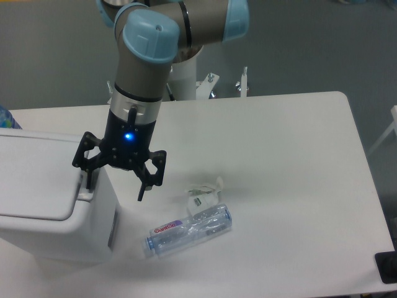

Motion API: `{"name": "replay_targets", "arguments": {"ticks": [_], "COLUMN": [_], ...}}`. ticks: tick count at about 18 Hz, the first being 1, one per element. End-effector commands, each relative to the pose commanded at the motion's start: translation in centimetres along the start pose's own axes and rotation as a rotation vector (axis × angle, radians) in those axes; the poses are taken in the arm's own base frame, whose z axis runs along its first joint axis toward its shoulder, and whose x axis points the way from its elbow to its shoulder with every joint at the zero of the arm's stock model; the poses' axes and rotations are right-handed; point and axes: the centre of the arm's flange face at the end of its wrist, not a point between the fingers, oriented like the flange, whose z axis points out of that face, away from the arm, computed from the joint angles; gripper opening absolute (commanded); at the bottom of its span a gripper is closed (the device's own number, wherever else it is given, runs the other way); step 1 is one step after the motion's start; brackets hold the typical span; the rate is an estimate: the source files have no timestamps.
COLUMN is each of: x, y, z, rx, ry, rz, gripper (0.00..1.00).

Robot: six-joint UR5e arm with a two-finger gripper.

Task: Open the trash can
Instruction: 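Withdraw the gripper from the opened trash can back over the table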

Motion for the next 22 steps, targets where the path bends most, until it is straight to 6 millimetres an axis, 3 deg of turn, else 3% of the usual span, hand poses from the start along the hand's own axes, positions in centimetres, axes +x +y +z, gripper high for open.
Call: {"name": "replay_targets", "arguments": {"ticks": [4,9,12,13,15,19,22], "x": [0.0,-0.9,-5.5,-6.8,-11.3,-17.5,-21.1], "y": [-0.2,-1.7,-2.7,-2.3,-1.1,0.8,1.9], "z": [-0.2,-2.6,-4.9,-4.8,-5.0,-2.8,-1.5], "rx": [0.004,0.056,0.100,0.092,0.067,-0.049,-0.114], "ry": [-0.001,-0.026,-0.074,-0.084,-0.135,-0.247,-0.279], "rz": [-0.006,0.014,-0.023,0.004,0.055,0.152,0.216], "gripper": [1.00,1.00,1.00,1.00,1.00,1.00,1.00]}}
